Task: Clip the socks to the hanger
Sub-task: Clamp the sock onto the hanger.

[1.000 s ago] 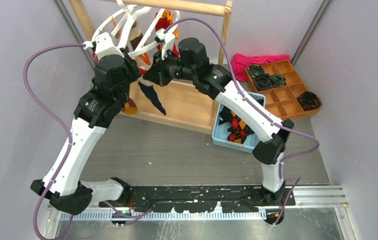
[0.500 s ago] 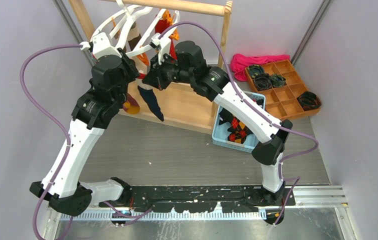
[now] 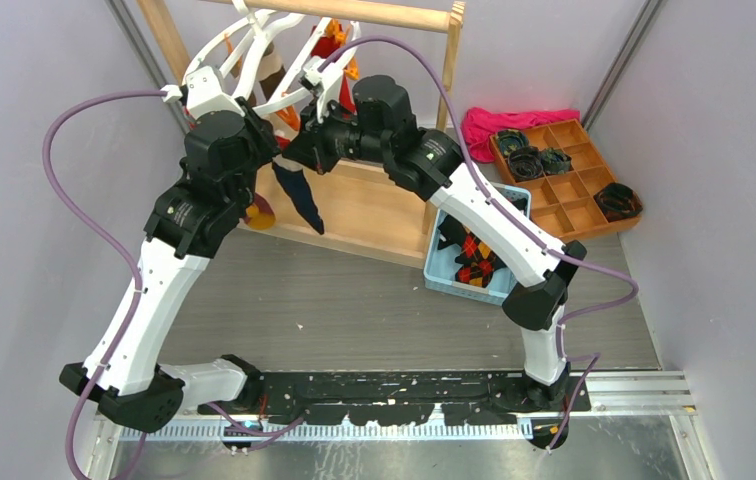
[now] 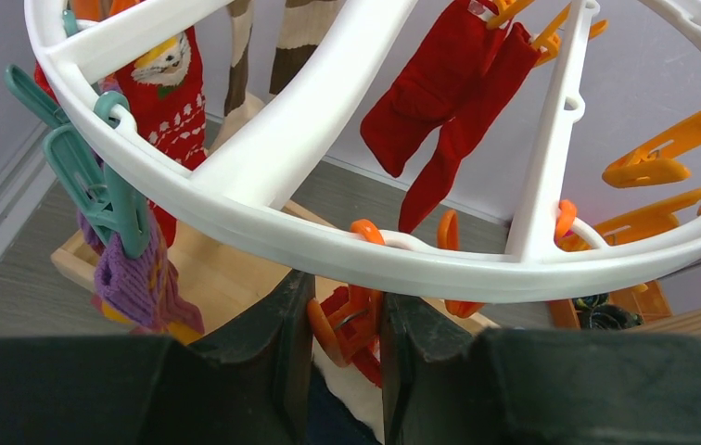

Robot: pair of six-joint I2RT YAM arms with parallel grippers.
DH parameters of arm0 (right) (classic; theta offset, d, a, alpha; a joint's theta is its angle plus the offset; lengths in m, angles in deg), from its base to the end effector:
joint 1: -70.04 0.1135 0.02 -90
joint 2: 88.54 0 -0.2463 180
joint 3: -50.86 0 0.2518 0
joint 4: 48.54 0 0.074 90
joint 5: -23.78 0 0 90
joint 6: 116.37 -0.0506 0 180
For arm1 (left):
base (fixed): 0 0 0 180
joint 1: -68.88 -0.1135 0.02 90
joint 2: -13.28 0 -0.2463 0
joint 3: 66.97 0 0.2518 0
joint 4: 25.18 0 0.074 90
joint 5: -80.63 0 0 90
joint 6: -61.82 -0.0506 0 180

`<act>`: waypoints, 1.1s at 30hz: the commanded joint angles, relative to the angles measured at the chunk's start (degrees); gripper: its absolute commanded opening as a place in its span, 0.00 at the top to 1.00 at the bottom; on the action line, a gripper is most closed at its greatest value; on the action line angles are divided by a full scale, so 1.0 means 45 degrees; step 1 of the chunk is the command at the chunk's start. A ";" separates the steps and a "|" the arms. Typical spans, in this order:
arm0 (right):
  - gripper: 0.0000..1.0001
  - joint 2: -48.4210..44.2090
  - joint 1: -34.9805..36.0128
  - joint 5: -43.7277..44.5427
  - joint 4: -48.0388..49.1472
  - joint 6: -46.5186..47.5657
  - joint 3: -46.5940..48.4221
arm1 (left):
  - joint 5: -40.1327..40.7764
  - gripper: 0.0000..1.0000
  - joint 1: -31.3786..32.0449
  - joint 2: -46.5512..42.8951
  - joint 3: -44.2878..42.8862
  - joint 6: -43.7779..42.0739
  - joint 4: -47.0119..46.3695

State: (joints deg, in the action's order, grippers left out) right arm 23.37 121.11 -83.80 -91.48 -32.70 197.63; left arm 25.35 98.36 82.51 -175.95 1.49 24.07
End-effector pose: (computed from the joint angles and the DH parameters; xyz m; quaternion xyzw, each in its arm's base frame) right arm 0.2643 0.3515 0.4688 -0.3767 0.6520 0.4123 0.5128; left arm 0.2233 -0.0931 0.4857 -0.1940 0.7281 -0.1063 0.6487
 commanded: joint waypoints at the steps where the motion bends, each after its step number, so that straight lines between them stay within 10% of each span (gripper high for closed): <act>1: 0.99 0.0057 0.0114 0.0190 0.0456 0.0161 0.0769 | -0.0212 0.99 -0.0046 -0.0365 0.0061 0.0150 0.0069; 12: 0.99 0.0119 0.0108 0.0294 0.0520 0.0215 0.0800 | -0.0493 0.97 -0.0085 -0.0386 0.0066 0.0298 0.0126; 18: 0.99 0.0094 0.0115 0.0333 0.0539 0.0247 0.0759 | -0.0543 0.60 -0.0104 -0.0518 0.0003 0.0452 0.0323; 27: 0.99 0.0075 0.0114 0.0372 0.0515 0.0256 0.0740 | -0.0616 0.47 -0.0104 -0.0697 0.0071 0.0496 0.0524; 33: 0.64 -0.0093 0.0115 0.0140 0.0041 0.0492 0.0549 | -0.0920 0.35 -0.0104 -0.1654 0.0559 0.0362 0.0829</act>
State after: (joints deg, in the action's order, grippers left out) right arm 24.12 121.30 -82.84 -91.52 -31.89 199.06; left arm 22.46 98.01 79.52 -175.03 3.15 27.03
